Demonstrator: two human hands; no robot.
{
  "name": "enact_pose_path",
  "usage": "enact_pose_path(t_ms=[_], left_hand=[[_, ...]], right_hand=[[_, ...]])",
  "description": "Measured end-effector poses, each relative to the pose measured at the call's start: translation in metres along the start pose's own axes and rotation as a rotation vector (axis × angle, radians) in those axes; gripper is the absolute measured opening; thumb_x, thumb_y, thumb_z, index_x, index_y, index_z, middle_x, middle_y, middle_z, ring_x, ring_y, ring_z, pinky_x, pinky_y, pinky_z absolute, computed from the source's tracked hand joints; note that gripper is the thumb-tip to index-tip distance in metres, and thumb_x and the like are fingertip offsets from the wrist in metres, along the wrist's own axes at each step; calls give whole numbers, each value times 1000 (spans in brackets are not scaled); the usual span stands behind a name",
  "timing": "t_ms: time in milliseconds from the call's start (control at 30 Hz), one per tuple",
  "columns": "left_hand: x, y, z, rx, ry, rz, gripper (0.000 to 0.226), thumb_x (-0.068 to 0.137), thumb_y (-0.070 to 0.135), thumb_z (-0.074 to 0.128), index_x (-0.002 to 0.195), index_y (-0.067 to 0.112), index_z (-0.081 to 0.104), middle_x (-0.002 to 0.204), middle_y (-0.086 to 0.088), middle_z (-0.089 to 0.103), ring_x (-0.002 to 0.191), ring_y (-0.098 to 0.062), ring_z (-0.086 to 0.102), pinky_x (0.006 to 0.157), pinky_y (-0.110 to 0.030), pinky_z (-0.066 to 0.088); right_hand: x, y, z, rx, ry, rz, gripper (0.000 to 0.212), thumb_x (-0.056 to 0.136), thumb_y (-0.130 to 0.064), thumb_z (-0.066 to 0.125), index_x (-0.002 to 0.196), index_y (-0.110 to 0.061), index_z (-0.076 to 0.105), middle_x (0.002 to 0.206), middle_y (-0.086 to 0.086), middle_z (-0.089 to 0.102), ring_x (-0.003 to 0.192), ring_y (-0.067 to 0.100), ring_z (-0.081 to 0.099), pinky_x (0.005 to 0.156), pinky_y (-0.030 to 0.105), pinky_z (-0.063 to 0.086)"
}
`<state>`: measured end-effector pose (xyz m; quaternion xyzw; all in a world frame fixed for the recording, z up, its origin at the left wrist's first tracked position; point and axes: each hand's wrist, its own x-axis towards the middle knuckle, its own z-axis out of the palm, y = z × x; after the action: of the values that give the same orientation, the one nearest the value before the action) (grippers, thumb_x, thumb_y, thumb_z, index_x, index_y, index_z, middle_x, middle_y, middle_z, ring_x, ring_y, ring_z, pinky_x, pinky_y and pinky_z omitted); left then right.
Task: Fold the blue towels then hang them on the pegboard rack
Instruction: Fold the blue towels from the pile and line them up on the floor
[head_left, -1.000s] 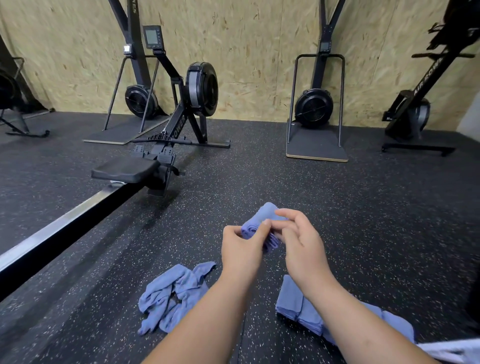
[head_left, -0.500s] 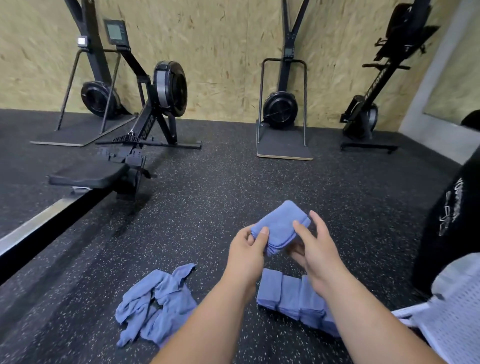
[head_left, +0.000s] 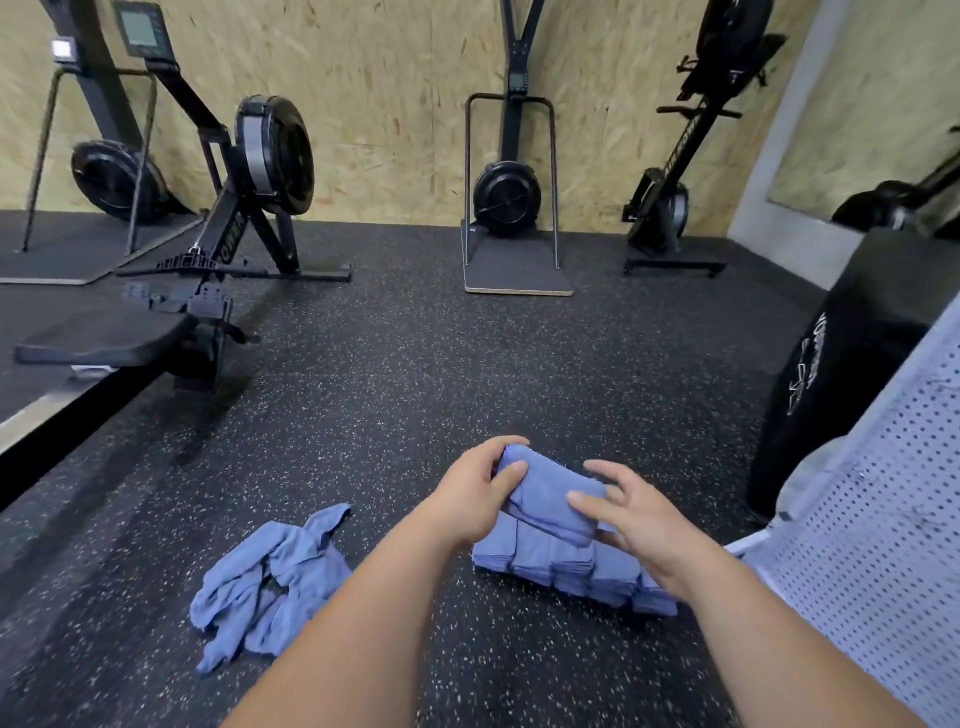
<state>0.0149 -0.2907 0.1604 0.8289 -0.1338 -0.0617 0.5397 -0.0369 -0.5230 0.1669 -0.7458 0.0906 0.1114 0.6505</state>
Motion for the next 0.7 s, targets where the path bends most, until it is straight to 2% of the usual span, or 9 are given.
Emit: enact_pose_path(t_ms=[67,133,267,333,400,533,567,633,700], left_hand=[[-1,-1,1,-23,-58,30,33,107,29,63,140,30,63,120,10,72,104,-4,65,102,-30,53],[1,-2,3,-36,-92,48,32,104,25,67,136,30,65,118,10,73,98,-2,66,95,-26,54],[4,-13,10,-22,-183,-13,28,99,17,74,125,23,67,109,-1,75,88,-7,67,80,-30,59],[8,-24,17,78,-235,-38,30,94,22,79,122,27,69,110,-1,75,86,-11,67,83,-36,62],[13,-34,26,153,-261,-64,32,91,29,80,121,30,71,108,3,75,86,-12,67,88,-41,62],[28,-56,45,114,-162,-169,39,82,46,81,116,32,71,104,2,76,87,-12,69,93,-46,60],[33,-63,49,79,-126,-201,46,75,56,80,114,34,71,104,2,77,90,-14,71,94,-46,60],[42,-77,53,46,-101,-277,59,67,63,82,117,33,68,110,-3,77,93,-18,72,94,-45,61],[49,-86,54,15,-162,-362,60,74,48,91,125,27,65,117,-10,75,94,-21,72,91,-42,61]], right_hand=[[1,7,-7,-223,-65,-20,72,73,-54,94,136,-47,59,132,-16,70,122,7,68,108,40,54],[2,10,-10,-419,-105,-43,63,73,-55,93,128,-45,63,127,-21,69,117,2,66,106,36,53],[6,25,-5,-519,-178,-8,58,79,-44,91,126,-43,56,118,-11,65,101,1,64,84,15,49],[11,39,-1,-566,-261,28,59,83,-41,88,130,-43,52,113,-16,63,95,-4,62,74,10,45],[18,54,4,-591,-259,51,51,82,-44,88,124,-31,61,108,-17,68,91,-3,64,74,14,48],[39,90,17,-445,-82,50,55,68,-62,84,104,-23,69,97,-4,76,92,17,72,90,42,57],[44,98,21,-367,-66,51,51,72,-57,87,107,-25,68,99,-5,77,95,18,73,91,42,58],[48,108,31,-211,-69,80,43,83,-38,89,116,-28,64,105,-7,76,97,11,73,90,31,59],[55,120,35,-139,-75,103,34,89,-28,86,114,-29,63,103,-13,74,93,0,70,82,17,56]])
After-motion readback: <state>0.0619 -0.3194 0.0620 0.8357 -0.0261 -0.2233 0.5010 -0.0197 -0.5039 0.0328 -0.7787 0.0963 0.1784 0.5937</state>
